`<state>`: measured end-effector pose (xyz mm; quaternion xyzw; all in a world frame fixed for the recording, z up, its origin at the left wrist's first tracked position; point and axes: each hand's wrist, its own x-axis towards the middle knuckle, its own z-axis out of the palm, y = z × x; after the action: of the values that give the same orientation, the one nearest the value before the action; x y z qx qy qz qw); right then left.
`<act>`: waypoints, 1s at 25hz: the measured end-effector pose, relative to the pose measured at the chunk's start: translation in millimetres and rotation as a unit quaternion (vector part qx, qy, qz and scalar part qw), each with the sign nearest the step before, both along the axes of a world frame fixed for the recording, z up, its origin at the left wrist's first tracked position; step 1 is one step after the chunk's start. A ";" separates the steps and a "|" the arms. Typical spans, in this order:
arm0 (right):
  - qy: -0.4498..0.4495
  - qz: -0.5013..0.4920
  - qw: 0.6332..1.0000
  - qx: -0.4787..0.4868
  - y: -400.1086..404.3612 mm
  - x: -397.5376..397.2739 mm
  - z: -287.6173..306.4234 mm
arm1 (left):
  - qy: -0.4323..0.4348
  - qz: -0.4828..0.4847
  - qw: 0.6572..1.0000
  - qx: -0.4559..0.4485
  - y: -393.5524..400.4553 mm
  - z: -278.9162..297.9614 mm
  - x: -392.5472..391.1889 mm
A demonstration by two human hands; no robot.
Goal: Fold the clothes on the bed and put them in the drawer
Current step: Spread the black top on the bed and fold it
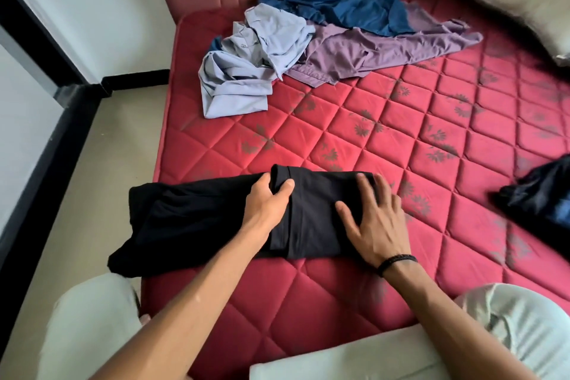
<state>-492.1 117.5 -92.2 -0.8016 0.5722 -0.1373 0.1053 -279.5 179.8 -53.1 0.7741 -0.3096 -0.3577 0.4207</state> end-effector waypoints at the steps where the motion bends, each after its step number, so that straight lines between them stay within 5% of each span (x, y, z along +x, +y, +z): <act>1: -0.052 -0.068 0.996 0.039 -2.3 -4.5 2.7 | -0.053 0.003 0.998 -0.019 6.4 3.9 -5.5; 4: -0.241 -0.194 0.912 0.270 -16.7 -25.7 25.8 | -0.268 -0.064 0.949 -0.153 36.0 2.5 -22.4; 6: -0.266 -0.217 0.886 0.311 -28.9 -47.8 50.9 | -0.327 -0.128 0.919 -0.178 48.9 -6.5 -29.4; 8: -0.217 -0.251 0.912 0.243 -36.2 -68.1 82.0 | -0.251 -0.148 0.938 -0.188 54.9 -0.4 -39.7; 12: -0.105 -0.245 0.963 0.040 -19.7 -72.9 153.0 | 0.118 -0.164 0.969 -0.145 44.9 57.4 -72.5; 14: -0.145 -0.113 0.983 0.016 16.3 -36.7 181.5 | 0.310 -0.145 0.933 -0.115 34.3 81.5 -76.0; 16: -0.204 0.091 0.964 0.141 58.6 7.7 195.2 | 0.438 -0.098 0.886 -0.117 34.2 90.5 -62.0; 18: -0.241 0.183 0.934 0.191 77.6 38.2 181.3 | 0.442 -0.024 0.883 -0.155 43.8 78.2 -27.2; 20: -0.209 0.179 0.961 0.026 68.7 58.1 152.1 | 0.395 0.046 0.903 -0.164 59.2 58.7 16.8; 22: -0.110 0.215 0.969 -0.061 60.7 76.6 117.3 | 0.379 0.080 0.910 -0.149 73.5 43.6 53.2; 25: 0.056 0.242 0.968 -0.022 62.2 104.8 62.1 | 0.357 0.089 0.921 -0.128 86.7 19.5 83.2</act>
<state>-387.3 179.7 -30.0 -0.9249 0.3628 -0.0749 0.0855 -196.3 266.4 -33.6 0.5587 -0.1115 -0.5285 0.6294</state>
